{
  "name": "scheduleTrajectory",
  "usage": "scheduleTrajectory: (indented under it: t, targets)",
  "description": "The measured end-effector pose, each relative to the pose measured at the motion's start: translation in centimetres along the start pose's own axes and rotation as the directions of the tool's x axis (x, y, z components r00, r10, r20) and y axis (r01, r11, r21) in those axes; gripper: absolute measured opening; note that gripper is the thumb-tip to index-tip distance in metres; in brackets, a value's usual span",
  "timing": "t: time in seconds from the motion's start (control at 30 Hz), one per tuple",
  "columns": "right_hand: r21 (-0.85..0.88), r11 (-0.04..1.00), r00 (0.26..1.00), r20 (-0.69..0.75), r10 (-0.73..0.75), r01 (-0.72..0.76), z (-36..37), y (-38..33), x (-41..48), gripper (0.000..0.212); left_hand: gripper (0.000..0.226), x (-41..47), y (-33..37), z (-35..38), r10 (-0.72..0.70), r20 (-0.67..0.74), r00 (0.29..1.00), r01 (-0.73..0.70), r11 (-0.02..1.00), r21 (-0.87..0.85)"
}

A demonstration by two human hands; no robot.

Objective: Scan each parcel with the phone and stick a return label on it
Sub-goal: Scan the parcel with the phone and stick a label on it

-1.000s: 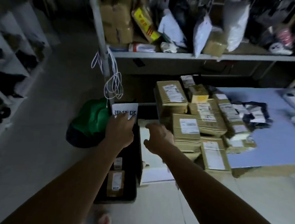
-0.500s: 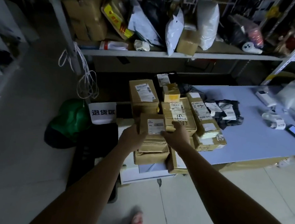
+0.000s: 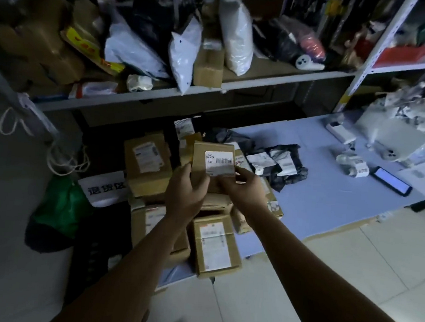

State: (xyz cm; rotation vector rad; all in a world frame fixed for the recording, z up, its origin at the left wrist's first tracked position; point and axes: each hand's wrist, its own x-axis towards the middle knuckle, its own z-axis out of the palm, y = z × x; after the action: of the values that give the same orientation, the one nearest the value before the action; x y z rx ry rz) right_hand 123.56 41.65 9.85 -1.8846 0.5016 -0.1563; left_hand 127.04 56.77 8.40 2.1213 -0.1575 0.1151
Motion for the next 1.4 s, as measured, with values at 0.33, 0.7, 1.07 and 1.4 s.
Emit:
scheduleTrajectory:
  t: [0.33,0.7,1.07,1.4]
  targets:
    - [0.024,0.999,0.995,-0.096,0.039,-0.037,-24.9,9.3,6.5,0.023,0.029,-2.2,13.7,23.5,-0.004,0.185,0.983,0.018,0.997,-0.078]
    - [-0.187,0.966,0.984,-0.018,0.177,-0.177,-38.9,21.9,17.6,0.035,0.029,-0.8,17.3,44.3,-0.158,0.372,0.915,0.202,0.976,-0.081]
    - [-0.330,0.917,0.929,0.215,0.302,-0.222,-42.0,29.2,29.0,0.043,0.071,4.0,15.1,56.1,-0.441,0.330,0.835,0.462,0.887,0.016]
    - [-0.717,0.672,0.960,0.276,0.035,0.182,-53.0,32.3,39.7,0.065,0.099,4.1,19.6,59.6,-0.596,0.126,0.793,0.593,0.802,0.070]
